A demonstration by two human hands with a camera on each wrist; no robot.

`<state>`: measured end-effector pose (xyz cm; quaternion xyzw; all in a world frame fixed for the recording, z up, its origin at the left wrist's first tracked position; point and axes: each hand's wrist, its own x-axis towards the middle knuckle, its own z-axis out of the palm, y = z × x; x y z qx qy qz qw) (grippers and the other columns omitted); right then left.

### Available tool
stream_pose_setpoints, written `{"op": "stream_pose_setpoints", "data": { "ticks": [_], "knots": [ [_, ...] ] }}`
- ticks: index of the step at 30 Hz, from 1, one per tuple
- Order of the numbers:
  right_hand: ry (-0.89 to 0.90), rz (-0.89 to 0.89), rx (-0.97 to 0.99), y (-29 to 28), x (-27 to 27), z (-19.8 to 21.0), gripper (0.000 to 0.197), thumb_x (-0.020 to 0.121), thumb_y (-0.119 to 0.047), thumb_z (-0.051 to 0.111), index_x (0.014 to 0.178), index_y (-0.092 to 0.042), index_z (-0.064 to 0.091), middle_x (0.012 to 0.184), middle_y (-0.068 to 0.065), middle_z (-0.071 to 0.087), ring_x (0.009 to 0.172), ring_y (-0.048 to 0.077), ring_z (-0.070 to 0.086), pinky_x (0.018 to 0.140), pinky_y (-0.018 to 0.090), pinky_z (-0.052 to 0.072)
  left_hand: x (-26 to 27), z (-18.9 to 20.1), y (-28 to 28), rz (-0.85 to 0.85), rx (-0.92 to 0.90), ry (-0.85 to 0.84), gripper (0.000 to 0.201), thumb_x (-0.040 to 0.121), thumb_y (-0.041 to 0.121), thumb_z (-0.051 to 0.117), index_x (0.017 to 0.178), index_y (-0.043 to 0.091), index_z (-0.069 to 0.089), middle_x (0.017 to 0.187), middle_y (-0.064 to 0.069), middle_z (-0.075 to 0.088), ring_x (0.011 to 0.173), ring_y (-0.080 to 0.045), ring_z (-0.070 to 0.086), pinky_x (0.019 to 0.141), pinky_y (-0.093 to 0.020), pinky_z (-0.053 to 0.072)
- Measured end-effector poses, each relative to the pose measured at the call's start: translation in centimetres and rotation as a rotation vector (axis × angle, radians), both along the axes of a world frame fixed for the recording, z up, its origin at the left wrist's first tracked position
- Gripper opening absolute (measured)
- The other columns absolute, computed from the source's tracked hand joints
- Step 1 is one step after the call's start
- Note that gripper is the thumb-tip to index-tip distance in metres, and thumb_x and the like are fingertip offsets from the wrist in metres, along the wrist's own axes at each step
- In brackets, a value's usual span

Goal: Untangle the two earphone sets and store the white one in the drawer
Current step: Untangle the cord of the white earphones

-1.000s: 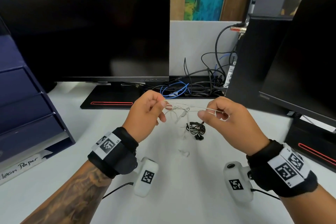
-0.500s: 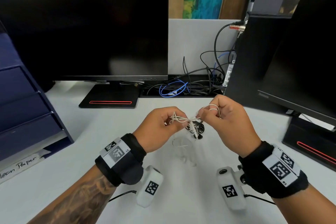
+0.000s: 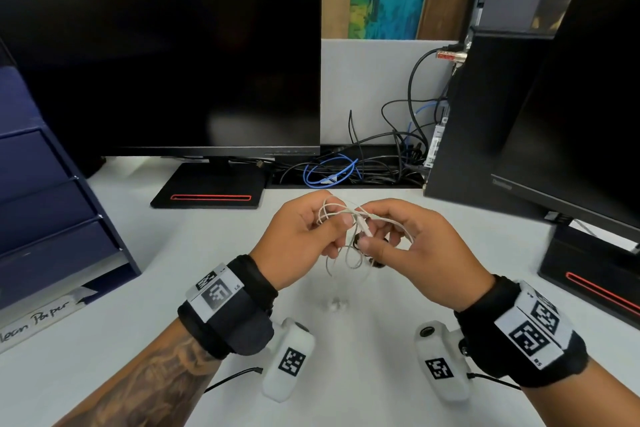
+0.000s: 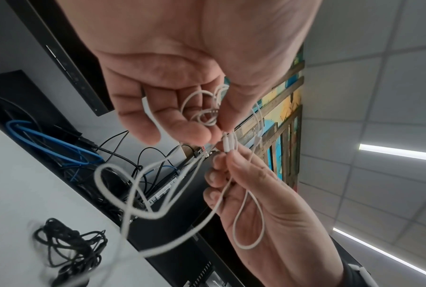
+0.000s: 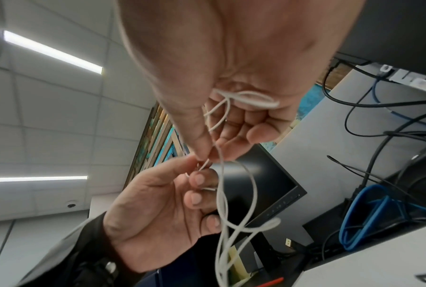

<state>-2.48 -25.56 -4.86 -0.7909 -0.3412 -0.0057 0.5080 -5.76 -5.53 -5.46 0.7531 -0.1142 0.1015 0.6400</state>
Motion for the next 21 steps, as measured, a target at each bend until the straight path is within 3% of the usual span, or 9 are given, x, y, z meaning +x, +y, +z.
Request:
{"op": "stream_pose_setpoints", "data": {
  "ticks": [4, 9, 11, 16, 18, 21],
  "knots": [
    [0.036, -0.029, 0.054, -0.05, 0.15, 0.10, 0.012, 0.092, -0.015, 0.073, 0.098, -0.024, 0.075, 0.083, 0.004, 0.069, 0.072, 0.025, 0.058, 0.059, 0.020, 0.050, -0.05, 0.01, 0.05, -0.006, 0.025, 0.032, 0.013, 0.098, 0.011, 0.059, 0.090, 0.003, 0.065, 0.067, -0.003, 0.063, 0.062, -0.020, 0.058, 0.059, -0.033, 0.051],
    [0.046, -0.056, 0.087, -0.17, 0.27, 0.23, 0.003, 0.089, -0.016, 0.075, 0.090, -0.019, 0.076, 0.073, 0.005, 0.069, 0.062, 0.020, 0.059, 0.056, 0.016, 0.046, -0.28, 0.23, -0.14, -0.003, 0.048, -0.005, 0.013, 0.098, 0.010, 0.059, 0.098, 0.017, 0.070, 0.078, 0.001, 0.068, 0.054, -0.018, 0.055, 0.055, -0.028, 0.047],
    [0.060, -0.058, 0.114, -0.19, 0.34, 0.15, 0.002, 0.089, -0.018, 0.076, 0.090, -0.019, 0.076, 0.073, 0.005, 0.070, 0.066, 0.026, 0.062, 0.058, 0.021, 0.050, -0.32, 0.29, -0.17, 0.026, 0.067, -0.034, 0.013, 0.097, 0.012, 0.060, 0.096, 0.019, 0.071, 0.086, 0.006, 0.069, 0.054, -0.017, 0.051, 0.054, -0.028, 0.045],
    [0.191, 0.039, 0.226, -0.13, 0.31, -0.01, 0.017, 0.090, -0.013, 0.073, 0.105, -0.022, 0.075, 0.092, 0.014, 0.074, 0.083, 0.043, 0.063, 0.073, 0.054, 0.056, -0.30, 0.49, -0.06, 0.047, 0.093, -0.042, 0.018, 0.099, 0.014, 0.056, 0.091, 0.017, 0.072, 0.080, 0.002, 0.067, 0.053, -0.010, 0.045, 0.053, -0.027, 0.041],
    [0.193, 0.049, 0.222, -0.17, 0.35, -0.07, 0.019, 0.092, -0.009, 0.071, 0.107, -0.021, 0.074, 0.096, 0.016, 0.074, 0.084, 0.044, 0.063, 0.074, 0.057, 0.055, -0.35, 0.52, 0.02, 0.047, 0.088, -0.039, 0.023, 0.100, 0.015, 0.053, 0.086, 0.016, 0.071, 0.078, 0.003, 0.066, 0.052, -0.010, 0.044, 0.054, -0.026, 0.040],
    [0.155, 0.004, 0.194, -0.29, 0.60, -0.23, 0.016, 0.093, -0.010, 0.070, 0.103, -0.023, 0.074, 0.092, 0.011, 0.074, 0.081, 0.038, 0.065, 0.067, 0.050, 0.055, -0.36, 0.49, 0.00, 0.044, 0.079, -0.010, 0.030, 0.102, 0.013, 0.050, 0.080, 0.015, 0.070, 0.075, 0.009, 0.065, 0.055, -0.013, 0.043, 0.056, -0.023, 0.039]
  ]
}}
